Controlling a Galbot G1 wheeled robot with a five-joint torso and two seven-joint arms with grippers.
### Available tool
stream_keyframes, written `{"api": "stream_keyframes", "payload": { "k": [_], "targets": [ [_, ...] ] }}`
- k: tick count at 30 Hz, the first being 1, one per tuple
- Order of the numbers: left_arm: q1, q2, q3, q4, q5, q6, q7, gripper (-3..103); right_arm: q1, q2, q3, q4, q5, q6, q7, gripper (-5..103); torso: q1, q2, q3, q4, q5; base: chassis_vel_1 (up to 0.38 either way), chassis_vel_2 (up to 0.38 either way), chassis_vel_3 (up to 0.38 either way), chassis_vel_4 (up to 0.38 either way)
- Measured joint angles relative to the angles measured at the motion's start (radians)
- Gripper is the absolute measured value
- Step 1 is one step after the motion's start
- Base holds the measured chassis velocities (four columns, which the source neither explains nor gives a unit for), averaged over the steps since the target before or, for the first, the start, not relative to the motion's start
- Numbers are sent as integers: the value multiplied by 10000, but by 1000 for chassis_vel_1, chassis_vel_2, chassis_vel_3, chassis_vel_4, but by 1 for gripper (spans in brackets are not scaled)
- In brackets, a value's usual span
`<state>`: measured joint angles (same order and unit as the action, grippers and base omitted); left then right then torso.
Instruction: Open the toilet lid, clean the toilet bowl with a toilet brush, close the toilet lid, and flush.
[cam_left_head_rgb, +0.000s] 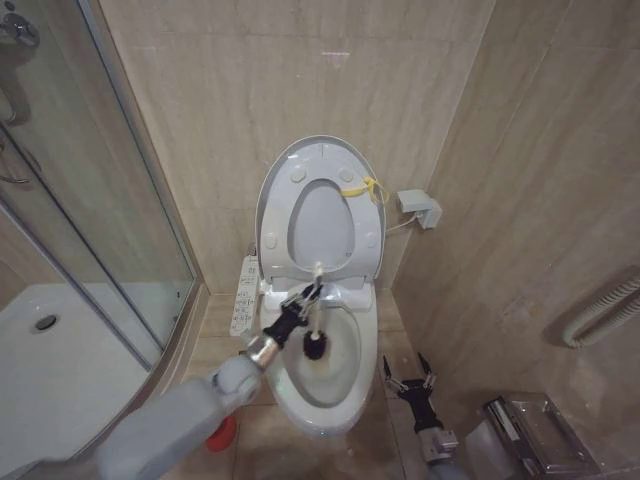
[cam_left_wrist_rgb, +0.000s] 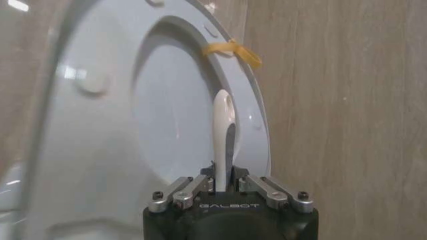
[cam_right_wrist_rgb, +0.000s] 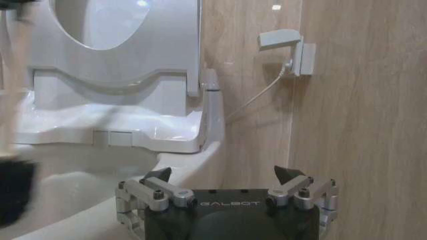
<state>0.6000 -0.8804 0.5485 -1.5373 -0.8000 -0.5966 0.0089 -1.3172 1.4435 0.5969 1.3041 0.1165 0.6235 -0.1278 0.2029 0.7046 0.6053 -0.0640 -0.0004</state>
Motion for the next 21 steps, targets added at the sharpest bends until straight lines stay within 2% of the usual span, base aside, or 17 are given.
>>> {"api": "stream_keyframes", "payload": {
  "k": [2,3,5,6,7,10,11,15,16,19,21],
  "targets": [
    [843,539,-630,-533,215,31,81,16,-114,-37,-12,105,6,17,-2,100,0,1,0,0,2,0,0,0,0],
    [843,539,-630,-533,215,31,81,16,-114,-37,-12,105,6,17,-2,100,0,1,0,0,2,0,0,0,0],
    [2068,999,-1629,-1073,481,35,305,16,-220,-74,-55,174,5,57,-23,100,-1,1,0,3,-1,0,0,0,0],
    [2436,1094,-2010,-1271,550,32,346,16,-219,-96,-73,174,4,65,-29,100,-1,1,0,5,-1,0,0,0,0],
    [2436,1094,-2010,-1271,550,32,346,16,-219,-96,-73,174,4,65,-29,100,-1,1,0,5,-1,0,0,0,0],
    [3404,1202,-3422,-2033,743,43,430,16,-163,-112,-214,100,-33,84,-46,100,-1,1,0,-5,0,0,0,0,0],
    [3404,1202,-3422,-2033,743,43,430,16,-163,-112,-214,100,-33,84,-46,100,-1,1,0,-5,0,0,0,0,0],
    [4411,1500,-4729,-2828,788,78,561,16,-95,-108,-357,-86,-188,135,-72,100,-1,1,0,-4,2,0,0,0,0],
    [4411,1500,-4729,-2828,788,78,561,16,-95,-108,-357,-86,-188,135,-72,100,-1,1,0,-4,2,0,0,0,0],
    [5371,1991,-5772,-3466,571,66,679,16,-9,-116,-443,-207,-245,166,-90,100,-1,1,0,1,1,0,0,0,0],
    [5684,2168,-6128,-3765,451,89,627,15,15,-122,-463,-226,-245,168,-92,100,-1,1,0,5,2,0,0,0,0]
  ]
}}
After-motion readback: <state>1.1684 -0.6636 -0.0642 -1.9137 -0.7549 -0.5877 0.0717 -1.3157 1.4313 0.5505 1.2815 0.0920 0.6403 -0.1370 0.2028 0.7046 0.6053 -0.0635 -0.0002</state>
